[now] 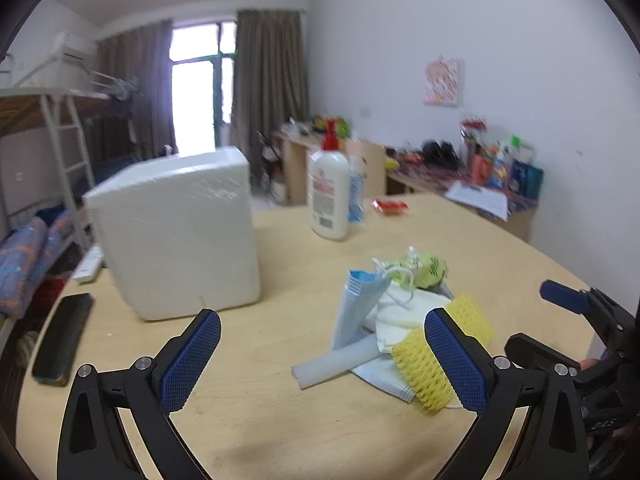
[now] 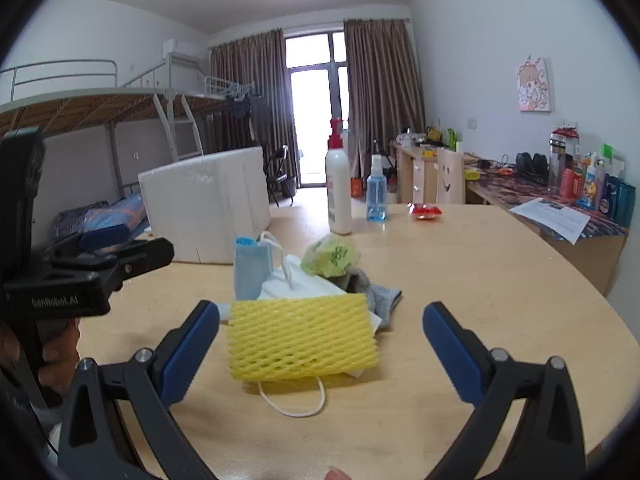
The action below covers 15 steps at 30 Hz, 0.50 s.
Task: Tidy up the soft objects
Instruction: 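Move the right tool to the yellow foam net while the left tool reaches the blue mask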
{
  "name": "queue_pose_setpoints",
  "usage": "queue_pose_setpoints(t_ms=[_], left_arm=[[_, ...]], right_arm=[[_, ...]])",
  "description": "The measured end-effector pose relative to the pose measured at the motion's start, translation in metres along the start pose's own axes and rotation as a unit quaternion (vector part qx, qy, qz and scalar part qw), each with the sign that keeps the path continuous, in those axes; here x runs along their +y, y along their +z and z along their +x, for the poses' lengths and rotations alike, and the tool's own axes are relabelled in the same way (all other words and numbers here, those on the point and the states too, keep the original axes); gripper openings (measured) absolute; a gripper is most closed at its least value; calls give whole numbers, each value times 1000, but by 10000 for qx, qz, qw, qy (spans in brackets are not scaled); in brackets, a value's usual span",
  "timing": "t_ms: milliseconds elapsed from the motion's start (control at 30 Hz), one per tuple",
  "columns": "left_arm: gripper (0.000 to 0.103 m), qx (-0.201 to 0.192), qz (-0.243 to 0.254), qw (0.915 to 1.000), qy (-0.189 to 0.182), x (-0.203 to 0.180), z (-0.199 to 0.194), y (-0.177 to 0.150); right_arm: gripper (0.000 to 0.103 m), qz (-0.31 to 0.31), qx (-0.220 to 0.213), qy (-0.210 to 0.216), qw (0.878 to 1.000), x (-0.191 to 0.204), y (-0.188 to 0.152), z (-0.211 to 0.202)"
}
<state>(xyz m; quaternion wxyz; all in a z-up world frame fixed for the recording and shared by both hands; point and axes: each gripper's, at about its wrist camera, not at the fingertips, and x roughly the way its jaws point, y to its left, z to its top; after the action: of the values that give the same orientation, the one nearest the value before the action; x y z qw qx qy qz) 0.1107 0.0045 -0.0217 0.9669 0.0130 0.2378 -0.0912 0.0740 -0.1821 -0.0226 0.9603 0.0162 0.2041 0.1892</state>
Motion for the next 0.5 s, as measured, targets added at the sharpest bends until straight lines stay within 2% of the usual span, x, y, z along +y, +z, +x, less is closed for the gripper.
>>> queue_pose_setpoints(t_ms=[267, 400, 500], left_arm=[[101, 360, 231, 9985, -352, -5, 26, 9], [93, 525, 516, 9960, -497, -7, 41, 14], [86, 642, 447, 9941, -753, -5, 50, 16]], right_arm=[[103, 6, 247, 86, 9997, -1, -3, 14], [103, 15, 355, 130, 9993, -2, -3, 17], [103, 70, 418, 173, 9990, -5, -4, 21]])
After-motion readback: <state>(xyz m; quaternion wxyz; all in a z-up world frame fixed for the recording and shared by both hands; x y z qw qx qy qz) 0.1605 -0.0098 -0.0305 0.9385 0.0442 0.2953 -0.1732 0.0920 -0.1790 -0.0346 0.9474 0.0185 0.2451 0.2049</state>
